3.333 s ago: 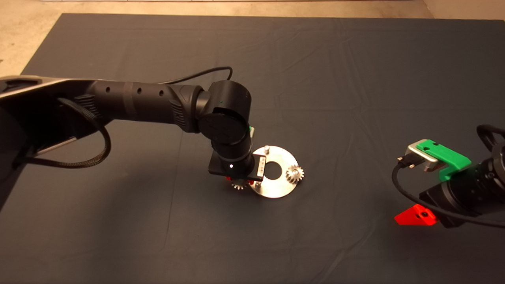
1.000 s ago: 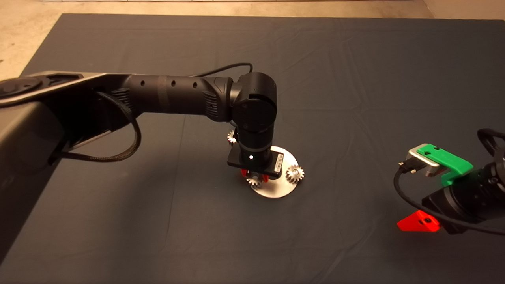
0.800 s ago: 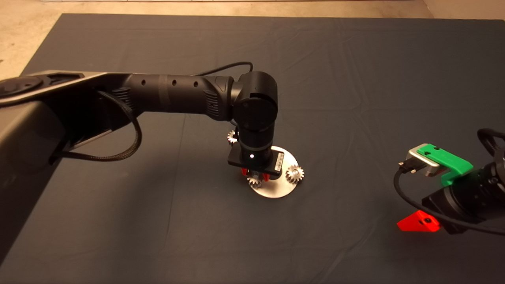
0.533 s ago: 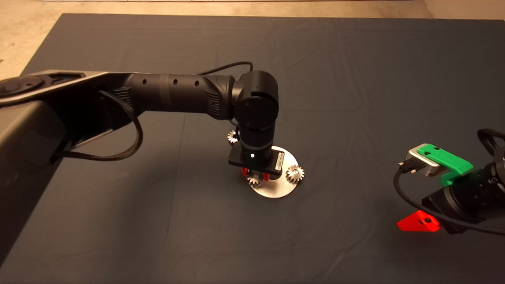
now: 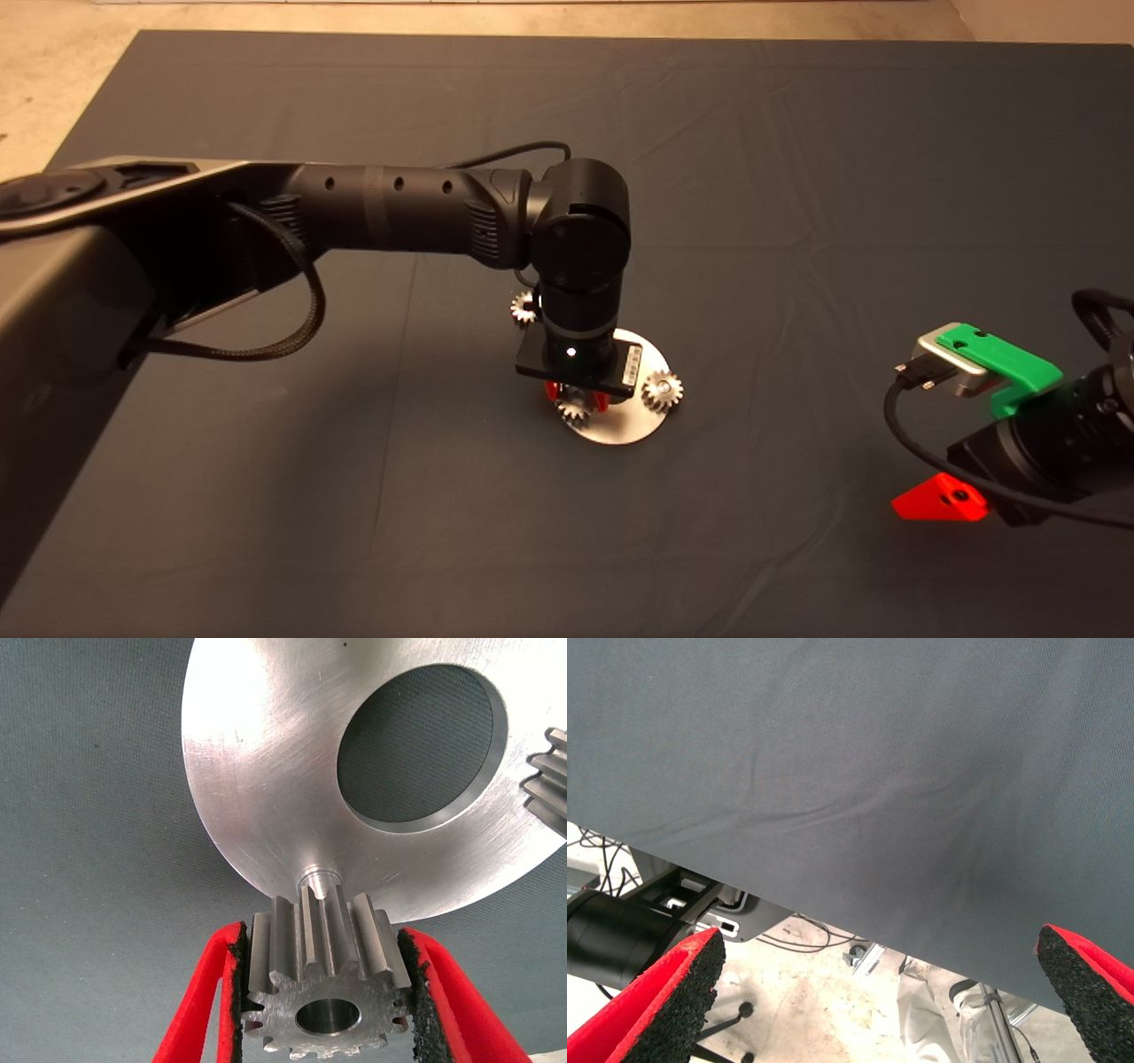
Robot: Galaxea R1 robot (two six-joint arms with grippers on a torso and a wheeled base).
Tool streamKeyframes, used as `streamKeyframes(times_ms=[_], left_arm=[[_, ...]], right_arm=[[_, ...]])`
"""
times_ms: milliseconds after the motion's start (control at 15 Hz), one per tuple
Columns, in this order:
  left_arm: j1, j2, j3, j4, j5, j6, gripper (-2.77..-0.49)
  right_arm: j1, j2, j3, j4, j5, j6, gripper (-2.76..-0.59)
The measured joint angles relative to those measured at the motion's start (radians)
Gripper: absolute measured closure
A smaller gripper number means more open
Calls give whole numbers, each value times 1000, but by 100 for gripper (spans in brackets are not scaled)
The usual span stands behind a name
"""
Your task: Install three planetary gears onto the carrier pins
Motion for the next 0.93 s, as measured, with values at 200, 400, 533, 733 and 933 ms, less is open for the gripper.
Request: streamKeyframes(times_ms=[200,400,533,733,933], left_arm=[[0,0,2,-1,0,-6,-90],[0,0,3,-3,0,-8,-90],[0,0,3,-3,0,-9,-90],[0,1,3,-3,0,-12,-90],[2,4,3,-4,0,-15,-90]], right_arm=[[-1,0,0,0,0,0,-262],[-2,0,0,0,0,0,-262],[-2,0,0,0,0,0,-262],[-2,0,0,0,0,0,-262],[-2,0,0,0,0,0,-262]])
